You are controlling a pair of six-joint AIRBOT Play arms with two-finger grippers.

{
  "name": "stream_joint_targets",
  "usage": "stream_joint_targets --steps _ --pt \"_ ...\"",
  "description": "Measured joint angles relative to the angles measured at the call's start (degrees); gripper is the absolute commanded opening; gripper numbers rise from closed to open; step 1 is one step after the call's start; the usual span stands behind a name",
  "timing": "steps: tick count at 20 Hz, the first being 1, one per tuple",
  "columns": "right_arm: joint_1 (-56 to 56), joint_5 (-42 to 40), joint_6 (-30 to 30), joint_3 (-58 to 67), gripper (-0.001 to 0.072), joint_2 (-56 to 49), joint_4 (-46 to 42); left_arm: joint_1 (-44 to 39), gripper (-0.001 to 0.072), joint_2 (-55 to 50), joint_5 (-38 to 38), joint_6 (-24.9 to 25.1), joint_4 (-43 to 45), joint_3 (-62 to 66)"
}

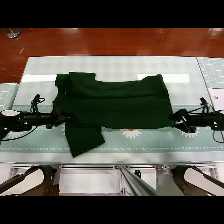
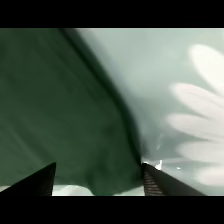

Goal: Fold the shirts.

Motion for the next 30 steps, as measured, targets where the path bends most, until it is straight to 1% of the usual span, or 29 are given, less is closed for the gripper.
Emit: stream_joint_targets --steps 1,2,3,5,8,11,14,16,18,20,23,25,26,30 --pt "1.6 -0.5 -0.4 0.8 0.0565 -1.6 2.0 -0.1 0.0021 0.0 0.0 0.0 0.0 0.1" --pt "3.2 -1.2 -0.7 1.8 0.0216 -3.1 3.1 -0.2 0.0021 0.0 0.1 0.0 -0.1 0.1" --pt "5.0 -2.1 -0.9 3.1 0.0034 -4.6 3.2 -0.2 0.0021 0.0 0.1 0.0 -0.2 0.1" --pt "8.0 -2.4 -1.3 6.8 0.0033 -6.6 4.8 -0.2 0.0021 0.1 0.0 0.1 -0.4 0.9" --pt "11.0 1.0 -1.4 17.0 0.0033 -7.7 5.8 -0.2 0.002 1.8 -1.7 0.5 -1.9 6.5" --pt "12.4 5.1 -0.3 35.1 0.0033 -7.2 6.1 -0.6 0.002 6.0 -2.8 1.8 -4.8 19.4" --pt "12.9 8.5 1.0 55.6 0.0033 -4.6 5.2 -0.8 0.002 12.2 -0.2 2.4 -5.8 37.0" --pt "13.0 10.2 1.9 67.0 0.0034 -0.2 2.4 -0.8 0.0019 16.9 2.6 2.1 -2.6 47.8" --pt "13.1 11.2 2.5 73.4 0.0033 5.7 -0.5 -0.8 0.002 21.5 4.3 -1.3 3.3 56.4" --pt "13.2 12.1 3.3 76.7 0.0034 11.5 -3.5 -0.8 0.002 26.2 4.9 -5.3 10.7 61.9" --pt "13.2 13.6 5.4 79.0 0.0034 19.2 -8.3 -0.8 0.002 33.5 4.2 -10.6 22.1 65.9" --pt "13.2 14.9 6.6 79.7 0.0034 23.1 -9.9 -0.8 0.002 37.2 1.9 -13.5 28.8 67.0" --pt "13.2 15.8 7.1 79.9 0.0034 24.6 -10.5 -0.8 0.0019 38.4 -0.7 -14.6 31.8 67.3" --pt "13.2 17.9 8.9 78.3 0.0034 27.6 -11.8 -0.8 0.002 40.0 -8.8 -17.1 40.0 66.8"
